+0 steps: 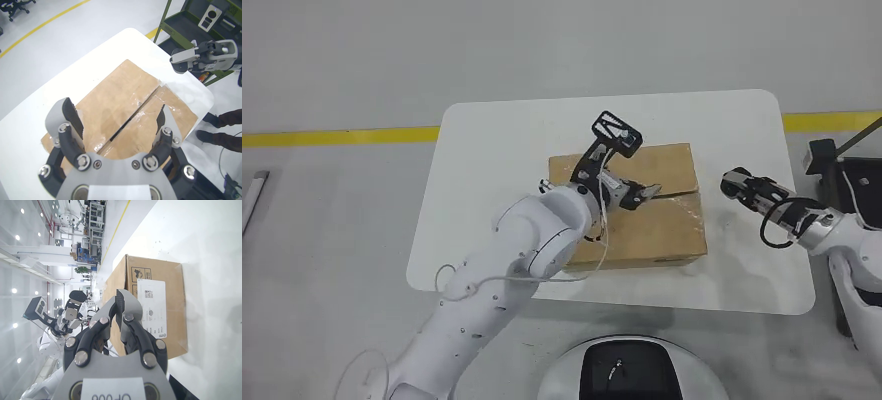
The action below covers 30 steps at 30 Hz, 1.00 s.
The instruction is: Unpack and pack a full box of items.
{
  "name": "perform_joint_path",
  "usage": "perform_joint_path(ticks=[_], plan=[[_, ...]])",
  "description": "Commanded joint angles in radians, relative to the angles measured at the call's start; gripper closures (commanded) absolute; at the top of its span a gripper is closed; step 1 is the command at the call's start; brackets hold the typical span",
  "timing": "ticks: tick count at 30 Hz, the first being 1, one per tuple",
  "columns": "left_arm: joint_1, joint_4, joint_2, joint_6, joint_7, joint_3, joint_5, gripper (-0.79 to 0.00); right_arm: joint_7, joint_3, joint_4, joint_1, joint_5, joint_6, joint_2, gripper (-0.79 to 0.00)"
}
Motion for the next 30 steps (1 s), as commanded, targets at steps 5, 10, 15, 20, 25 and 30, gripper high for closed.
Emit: perform_joint_path(ticks=[5,10,15,20,25,30], plan=[[0.051,-0.061,0.013,0.133,-0.106,-0.162,-0.151,-0.785,0.011,-0.023,0.001,0.024,0.003,-0.001,0.003,0.000],[0.082,-0.039,0.018,0.285,-0.159,-0.294,-0.327,-0.785,0.023,-0.053,0.005,0.056,-0.002,0.001,0.005,0.000],[0.081,-0.031,0.019,0.299,-0.166,-0.309,-0.348,-0.785,0.030,-0.085,0.015,0.088,-0.016,0.005,0.006,0.000],[0.081,-0.031,0.019,0.299,-0.166,-0.309,-0.348,-0.785,0.018,-0.102,0.031,0.099,-0.020,0.004,0.008,0.000],[0.105,-0.020,0.018,0.302,-0.131,-0.316,-0.374,-0.785,-0.012,-0.107,0.052,0.102,-0.053,0.026,0.010,0.000],[0.114,0.042,0.010,0.321,-0.048,-0.328,-0.450,-0.785,-0.117,-0.123,0.049,0.084,-0.115,0.135,0.009,0.000]])
